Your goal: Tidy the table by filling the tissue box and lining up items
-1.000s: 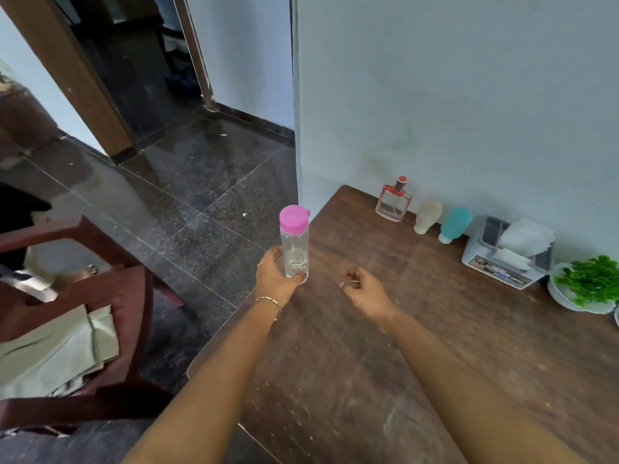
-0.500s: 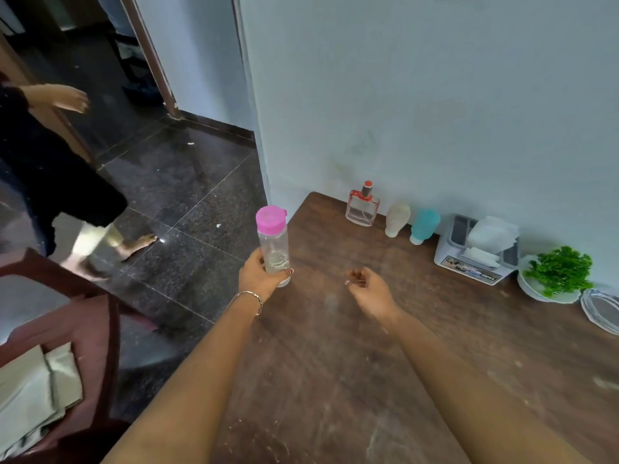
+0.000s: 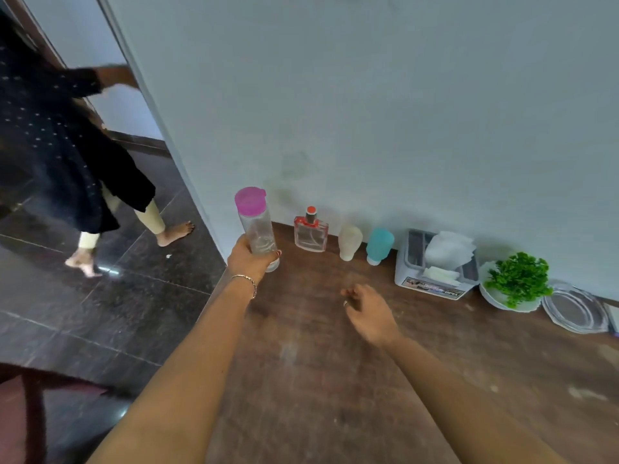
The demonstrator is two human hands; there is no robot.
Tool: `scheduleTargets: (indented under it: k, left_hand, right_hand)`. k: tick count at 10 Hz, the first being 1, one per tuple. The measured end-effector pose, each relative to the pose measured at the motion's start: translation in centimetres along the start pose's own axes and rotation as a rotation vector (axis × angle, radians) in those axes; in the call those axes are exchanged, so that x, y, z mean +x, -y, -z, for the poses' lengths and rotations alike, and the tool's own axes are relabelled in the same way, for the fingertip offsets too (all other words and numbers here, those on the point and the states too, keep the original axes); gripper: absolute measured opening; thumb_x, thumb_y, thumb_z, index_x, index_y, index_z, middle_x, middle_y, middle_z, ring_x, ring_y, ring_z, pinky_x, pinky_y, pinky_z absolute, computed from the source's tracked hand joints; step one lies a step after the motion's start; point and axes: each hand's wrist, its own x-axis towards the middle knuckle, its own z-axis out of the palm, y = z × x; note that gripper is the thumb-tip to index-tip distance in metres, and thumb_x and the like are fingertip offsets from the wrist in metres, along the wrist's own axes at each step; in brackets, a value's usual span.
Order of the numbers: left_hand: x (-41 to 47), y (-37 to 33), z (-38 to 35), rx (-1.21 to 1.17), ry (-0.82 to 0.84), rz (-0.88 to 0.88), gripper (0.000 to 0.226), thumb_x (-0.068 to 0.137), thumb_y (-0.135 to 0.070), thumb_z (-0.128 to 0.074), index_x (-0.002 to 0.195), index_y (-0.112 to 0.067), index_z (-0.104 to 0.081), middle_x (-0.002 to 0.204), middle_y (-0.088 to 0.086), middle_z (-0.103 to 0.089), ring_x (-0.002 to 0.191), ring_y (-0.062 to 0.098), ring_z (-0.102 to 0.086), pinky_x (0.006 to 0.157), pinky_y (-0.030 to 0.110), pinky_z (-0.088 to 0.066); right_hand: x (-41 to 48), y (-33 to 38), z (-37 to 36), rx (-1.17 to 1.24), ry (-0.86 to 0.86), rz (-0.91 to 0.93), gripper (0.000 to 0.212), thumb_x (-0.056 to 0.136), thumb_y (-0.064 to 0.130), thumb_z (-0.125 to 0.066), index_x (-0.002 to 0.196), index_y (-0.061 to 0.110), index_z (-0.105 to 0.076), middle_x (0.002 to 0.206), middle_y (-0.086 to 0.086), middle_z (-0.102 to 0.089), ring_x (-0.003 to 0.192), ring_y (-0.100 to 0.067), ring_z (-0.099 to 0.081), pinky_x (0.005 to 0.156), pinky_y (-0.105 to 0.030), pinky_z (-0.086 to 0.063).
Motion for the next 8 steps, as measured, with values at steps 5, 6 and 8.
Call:
scheduleTargets:
  k: [5, 6, 8]
  left_hand:
    - [6.1, -1.6, -3.3, -0.013, -0.031, 0.004, 0.055, 0.071, -0.017, -0.078, 0.12, -0.014, -0.053, 0.118, 0.007, -0.063, 0.103, 0.022, -0.059, 0.083, 0.02, -0.041]
    - [6.3, -1.2, -3.5, -0.002, -0.034, 0.018, 0.055, 0.071, -0.018, -0.078, 0.12, -0.014, -0.053, 0.119, 0.008, -0.063, 0.106, 0.024, -0.06, 0.082, 0.021, -0.041]
    - [5.8, -0.9, -3.5, -0.006, -0.032, 0.045, 0.075, 0.07, -0.019, -0.078, 0.133, -0.01, -0.039, 0.125, 0.008, -0.061, 0.112, 0.026, -0.059, 0.089, 0.024, -0.043]
  right_hand:
    - [1.3, -2.1, 0.0, -0.211, -0.151, 0.145, 0.014, 0.09, 0.016, -0.052, 0.098, 0.021, -0.062, 0.104, 0.005, -0.063, 0.094, -0.012, -0.057, 0.077, -0.022, -0.046]
    - [1.5, -2.0, 0.0, -0.226, -0.167, 0.14, 0.014, 0.09, 0.017, -0.052, 0.096, 0.021, -0.063, 0.102, 0.005, -0.063, 0.094, -0.013, -0.057, 0.076, -0.024, -0.048]
    - [1.3, -1.5, 0.3, -0.294, -0.138, 0.153, 0.014, 0.091, 0.018, -0.05, 0.1, 0.019, -0.061, 0.102, 0.002, -0.063, 0.093, -0.016, -0.059, 0.074, -0.026, -0.047]
